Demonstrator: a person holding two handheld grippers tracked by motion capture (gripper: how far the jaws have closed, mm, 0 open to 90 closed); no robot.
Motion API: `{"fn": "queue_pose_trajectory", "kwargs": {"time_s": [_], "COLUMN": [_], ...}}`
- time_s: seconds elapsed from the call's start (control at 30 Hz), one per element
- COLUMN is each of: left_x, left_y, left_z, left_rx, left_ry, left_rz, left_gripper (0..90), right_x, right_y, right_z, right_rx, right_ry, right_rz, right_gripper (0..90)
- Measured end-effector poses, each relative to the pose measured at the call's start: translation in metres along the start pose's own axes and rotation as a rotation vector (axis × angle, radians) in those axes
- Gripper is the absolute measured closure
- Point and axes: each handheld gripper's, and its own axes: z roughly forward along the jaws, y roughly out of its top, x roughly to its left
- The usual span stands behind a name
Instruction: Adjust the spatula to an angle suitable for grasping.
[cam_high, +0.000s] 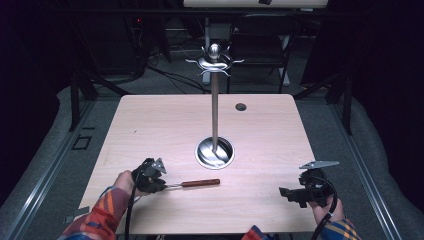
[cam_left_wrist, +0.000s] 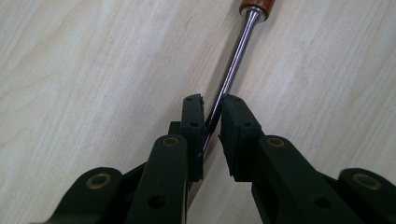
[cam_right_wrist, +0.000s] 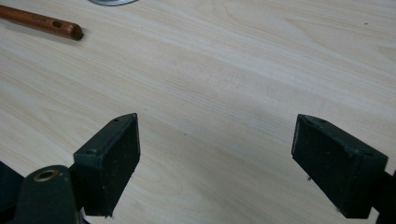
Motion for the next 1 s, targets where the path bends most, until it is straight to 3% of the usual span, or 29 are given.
{"fn": "queue_pose_trajectory", "kwargs": {"time_s": [0.5,0.63,0.67,0.73,0.8,0.87,1.0], "left_x": [0.006,0.006,0.006,0.006,0.005,0.003,-0.002], "left_y": [-0.003,-0.004,-0.005,-0.003,-0.002,0.004,0.014], "left_z": [-0.003,-0.007,-0.008,-0.007,-0.006,-0.003,0.005], "left_rx": [0.003,-0.009,-0.017,-0.008,-0.01,-0.038,-0.04], "left_ry": [0.011,0.031,0.026,0.026,0.021,0.018,0.027], "left_rz": [-0.084,-0.094,-0.095,-0.098,-0.103,-0.088,-0.054], "left_gripper": [81.4,89.6,89.2,74.7,68.4,66.2,67.3], "right_x": [0.001,0.002,0.002,0.001,0.001,0.001,0.001], "right_y": [0.0,0.001,0.001,0.001,0.001,0.001,0.001], "right_z": [0.001,0.002,0.001,0.001,0.002,0.002,0.003], "right_rx": [-0.003,0.001,0.002,0.003,0.003,0.002,0.006], "right_ry": [-0.007,-0.004,-0.002,-0.003,-0.003,-0.004,-0.007], "right_rz": [0.004,-0.003,-0.004,-0.002,-0.001,0.002,-0.001], "right_gripper": [14.9,14.9,14.9,14.9,14.9,14.9,14.9]}}
